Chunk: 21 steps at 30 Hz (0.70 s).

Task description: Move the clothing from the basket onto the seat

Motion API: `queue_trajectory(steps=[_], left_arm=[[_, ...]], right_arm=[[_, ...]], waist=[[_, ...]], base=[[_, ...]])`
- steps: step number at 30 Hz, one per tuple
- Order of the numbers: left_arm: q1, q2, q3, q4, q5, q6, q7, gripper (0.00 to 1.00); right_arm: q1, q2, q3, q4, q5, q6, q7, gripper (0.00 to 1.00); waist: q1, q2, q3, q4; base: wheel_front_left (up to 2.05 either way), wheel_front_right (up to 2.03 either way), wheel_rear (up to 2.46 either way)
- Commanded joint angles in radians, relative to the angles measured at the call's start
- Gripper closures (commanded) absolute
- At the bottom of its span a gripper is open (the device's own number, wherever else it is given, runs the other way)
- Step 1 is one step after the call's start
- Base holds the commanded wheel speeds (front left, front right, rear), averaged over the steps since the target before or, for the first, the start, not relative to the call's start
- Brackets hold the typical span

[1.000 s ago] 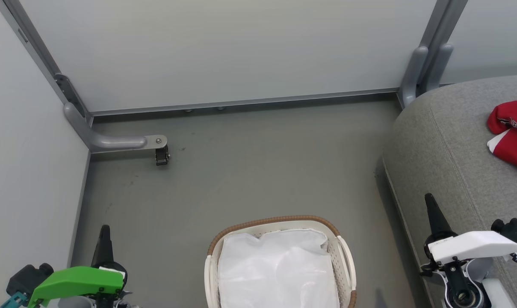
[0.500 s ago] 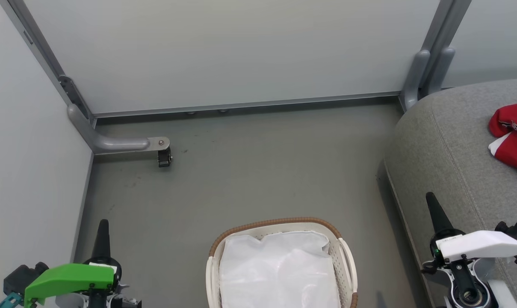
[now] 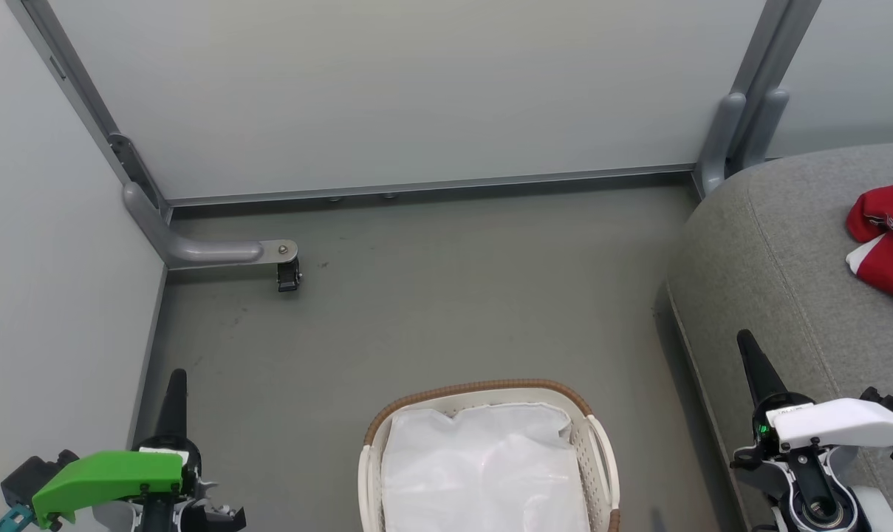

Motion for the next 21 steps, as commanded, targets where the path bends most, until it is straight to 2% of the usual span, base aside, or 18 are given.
queue_trajectory(steps=[1,21], left_arm=[[-0.024,0.007,0.005,-0.011,-0.025,-0.005,0.007,1.0],[-0.029,0.008,0.015,-0.036,-0.172,-0.009,0.047,1.0]], right_arm=[[0.01,-0.004,-0.005,-0.012,0.026,0.0,0.006,1.0],[0.019,-0.003,-0.016,-0.032,0.179,-0.001,0.045,1.0]], waist=[[0.0,0.0018,-0.001,0.001],[0.0,0.0022,-0.014,0.011]], base=[[0.0,0.0,0.0],[0.0,0.0,0.0]])
